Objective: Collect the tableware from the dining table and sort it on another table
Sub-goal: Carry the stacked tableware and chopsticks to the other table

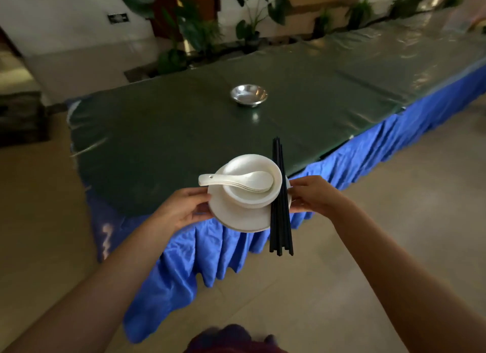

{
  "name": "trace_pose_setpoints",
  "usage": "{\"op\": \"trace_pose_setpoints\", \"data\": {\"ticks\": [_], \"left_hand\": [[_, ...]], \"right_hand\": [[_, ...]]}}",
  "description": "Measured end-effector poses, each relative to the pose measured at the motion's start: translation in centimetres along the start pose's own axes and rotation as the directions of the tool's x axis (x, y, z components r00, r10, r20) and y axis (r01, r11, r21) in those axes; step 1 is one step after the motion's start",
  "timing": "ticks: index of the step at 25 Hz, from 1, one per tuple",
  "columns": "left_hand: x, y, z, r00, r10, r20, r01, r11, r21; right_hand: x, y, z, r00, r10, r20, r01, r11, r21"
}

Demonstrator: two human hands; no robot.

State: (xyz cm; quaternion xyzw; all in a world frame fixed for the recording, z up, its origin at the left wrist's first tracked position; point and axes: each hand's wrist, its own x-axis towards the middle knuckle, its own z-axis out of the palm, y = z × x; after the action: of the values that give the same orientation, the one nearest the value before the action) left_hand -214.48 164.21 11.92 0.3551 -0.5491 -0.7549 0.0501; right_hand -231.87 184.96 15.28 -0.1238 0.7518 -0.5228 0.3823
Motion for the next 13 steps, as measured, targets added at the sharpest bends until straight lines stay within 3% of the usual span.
{"op": "trace_pose_setpoints", "data": {"ticks": [7,13], "left_hand": [[6.0,2.4,0.2,0.976,-0.016,-0.215,-0.006,0.995,-0.102],[14.3,4.8,-2.3,0.943,-0.081,-0.322,0.018,0.981,-0.195]], "right_hand": [[12.1,-4.4,-0.9,0.969,0.012,0.246,-0.003,0.999,-0.036],[22.2,-7.9,0.7,0.949,0.046,0.313,-0.023,0.997,-0.076]]}}
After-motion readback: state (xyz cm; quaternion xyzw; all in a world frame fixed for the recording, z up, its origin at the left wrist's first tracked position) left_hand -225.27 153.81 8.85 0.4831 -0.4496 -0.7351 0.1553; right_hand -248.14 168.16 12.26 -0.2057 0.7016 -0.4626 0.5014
